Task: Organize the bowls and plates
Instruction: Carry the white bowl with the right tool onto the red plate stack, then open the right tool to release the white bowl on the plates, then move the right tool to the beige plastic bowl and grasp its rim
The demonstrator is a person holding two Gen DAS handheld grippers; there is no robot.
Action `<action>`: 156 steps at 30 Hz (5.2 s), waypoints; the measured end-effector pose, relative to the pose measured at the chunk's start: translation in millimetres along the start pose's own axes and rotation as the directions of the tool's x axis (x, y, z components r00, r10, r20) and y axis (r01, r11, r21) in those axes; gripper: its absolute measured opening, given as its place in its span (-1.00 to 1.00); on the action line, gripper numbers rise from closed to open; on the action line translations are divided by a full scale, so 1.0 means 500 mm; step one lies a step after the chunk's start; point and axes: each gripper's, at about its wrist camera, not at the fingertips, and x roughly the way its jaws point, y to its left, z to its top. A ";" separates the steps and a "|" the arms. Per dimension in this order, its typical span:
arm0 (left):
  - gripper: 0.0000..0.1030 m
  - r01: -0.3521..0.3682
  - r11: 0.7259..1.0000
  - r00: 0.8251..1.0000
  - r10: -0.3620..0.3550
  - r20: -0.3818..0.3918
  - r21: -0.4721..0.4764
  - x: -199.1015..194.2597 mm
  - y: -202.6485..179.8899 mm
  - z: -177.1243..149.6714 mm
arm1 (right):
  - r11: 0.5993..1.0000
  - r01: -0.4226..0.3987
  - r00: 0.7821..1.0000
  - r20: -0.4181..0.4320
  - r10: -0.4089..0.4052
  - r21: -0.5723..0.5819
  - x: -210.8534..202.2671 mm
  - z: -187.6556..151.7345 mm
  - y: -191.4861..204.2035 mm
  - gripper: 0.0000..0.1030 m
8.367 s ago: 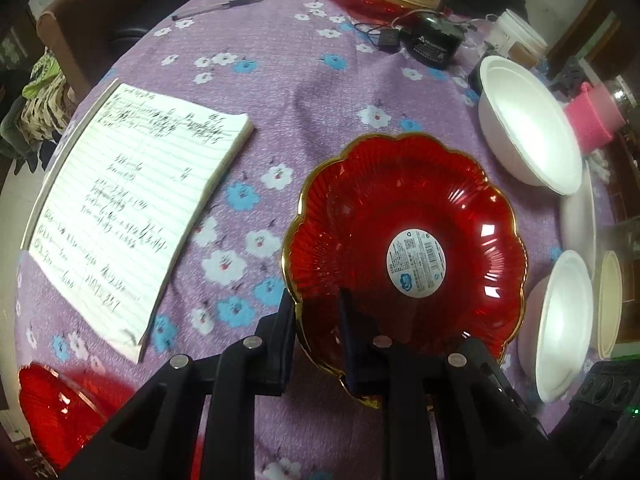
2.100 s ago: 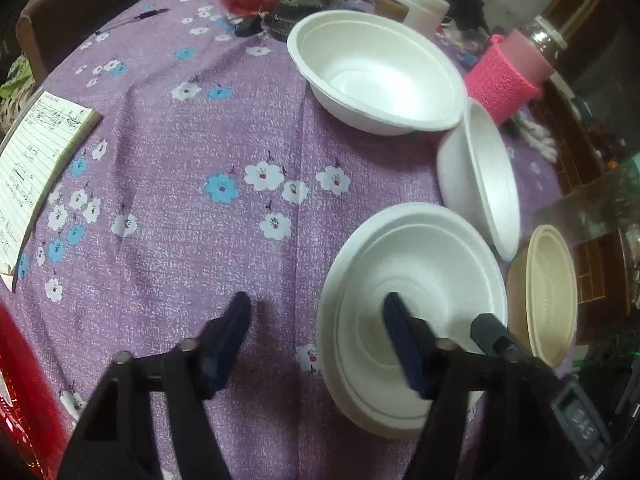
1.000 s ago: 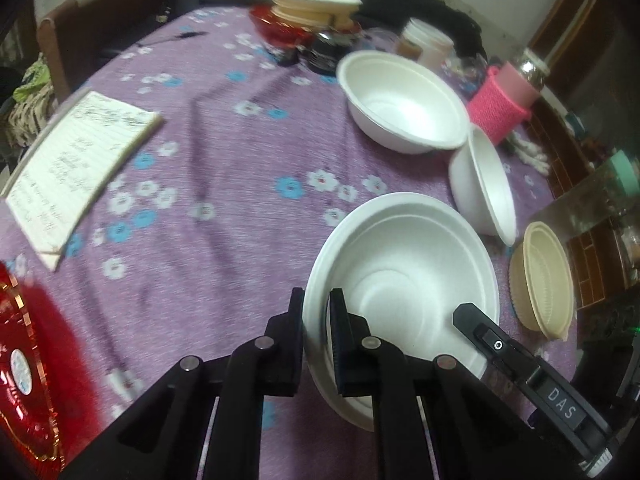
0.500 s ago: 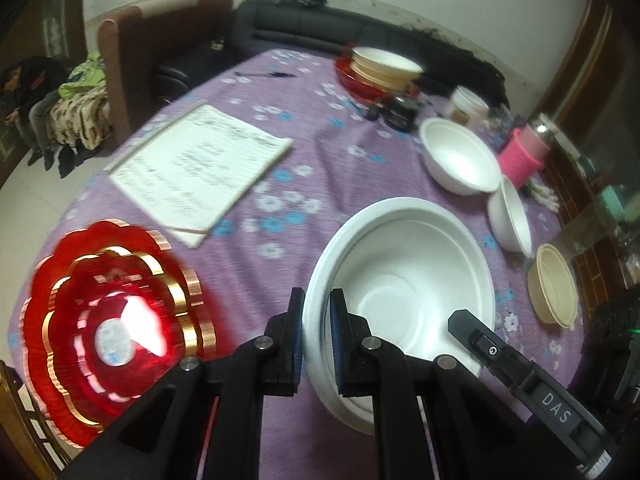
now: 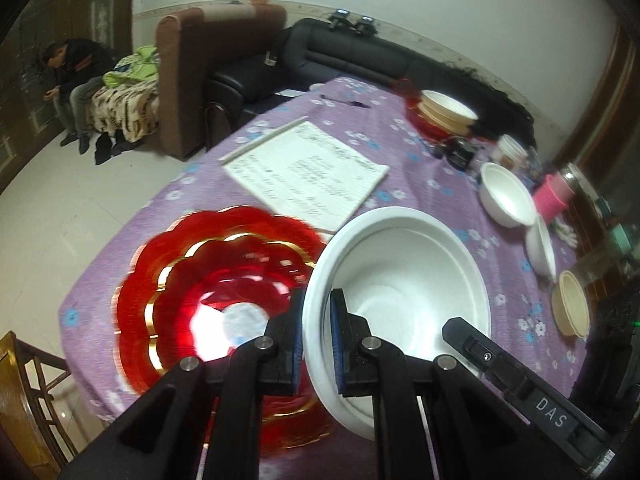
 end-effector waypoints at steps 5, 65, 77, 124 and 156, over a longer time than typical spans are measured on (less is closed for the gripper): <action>-0.80 -0.018 0.999 1.000 0.018 0.006 -0.036 -0.005 0.059 -0.005 | 0.999 -0.002 0.999 -0.034 0.001 -0.039 0.042 -0.012 0.043 -0.78; -0.75 -0.077 0.994 0.994 0.071 -0.079 -0.075 0.087 0.188 -0.008 | 0.986 0.093 0.990 -0.089 -0.106 -0.136 0.190 -0.047 0.116 -0.78; -0.70 -0.084 0.995 0.990 0.077 -0.118 -0.053 0.099 0.180 -0.021 | 0.981 0.122 0.989 -0.070 -0.133 -0.148 0.180 -0.054 0.113 -0.76; 0.53 0.012 0.932 1.000 -0.004 -0.024 0.362 0.086 -0.312 -0.038 | 0.948 0.196 0.929 0.263 -0.261 0.250 -0.217 0.032 -0.290 -0.09; 0.53 0.252 0.890 0.944 -0.139 -0.299 0.380 0.231 -0.673 -0.032 | 0.740 0.190 0.706 0.434 -0.560 0.645 -0.582 0.022 -0.625 0.02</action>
